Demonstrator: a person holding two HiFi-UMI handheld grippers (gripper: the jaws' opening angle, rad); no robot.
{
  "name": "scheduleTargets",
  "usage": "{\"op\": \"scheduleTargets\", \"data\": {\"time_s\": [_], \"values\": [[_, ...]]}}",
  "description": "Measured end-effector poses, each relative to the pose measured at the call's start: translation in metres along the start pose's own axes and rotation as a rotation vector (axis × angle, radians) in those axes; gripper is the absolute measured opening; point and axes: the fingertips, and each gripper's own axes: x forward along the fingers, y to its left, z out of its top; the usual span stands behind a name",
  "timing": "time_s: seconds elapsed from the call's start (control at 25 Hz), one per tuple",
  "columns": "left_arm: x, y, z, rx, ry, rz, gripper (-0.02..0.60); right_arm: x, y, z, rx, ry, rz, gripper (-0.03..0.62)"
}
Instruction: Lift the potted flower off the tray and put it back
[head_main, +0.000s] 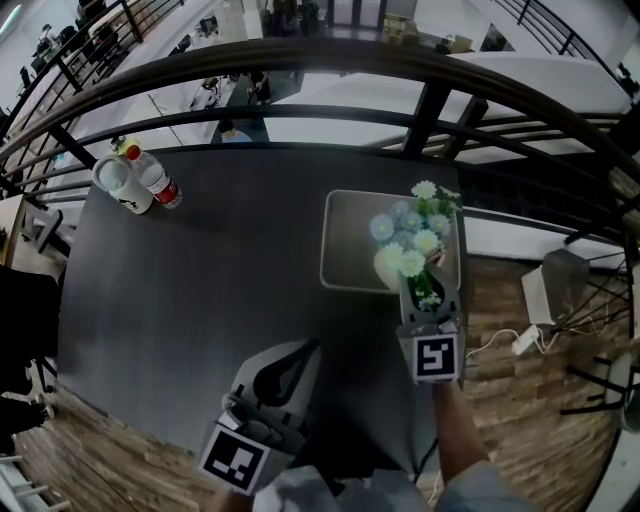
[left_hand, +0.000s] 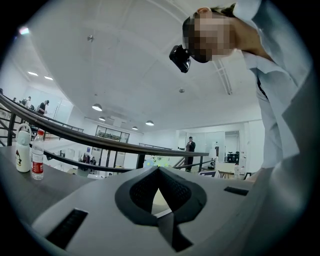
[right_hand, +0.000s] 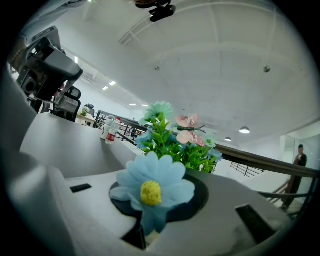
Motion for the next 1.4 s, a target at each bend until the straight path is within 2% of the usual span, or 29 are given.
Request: {"op": "scheduleTargets", "data": {"time_s": [1.0, 1.16, 1.28, 1.4], "values": [[0.01, 0.028, -0.023, -0.046, 0.035, 0.023, -0.002, 0.043, 0.02, -0.047, 0.002, 0.066, 0.03, 0.067], [0.008, 0.03, -0.025, -0.048, 0.033, 0.023, -0.002, 0.046, 0.022, -0.049, 0.04, 0.061, 0.028, 0.109], [0.007, 0.031, -0.024, -0.047, 0.034, 0.022, -0.002, 0.048, 0.025, -0.048, 0.069, 0.057, 0.04, 0.177], [0.007, 0.029, -0.024, -0.046, 0.029, 0.019, -0.002, 0.047, 0.024, -0.051, 0.074, 0.067, 0.044, 0.193]]}}
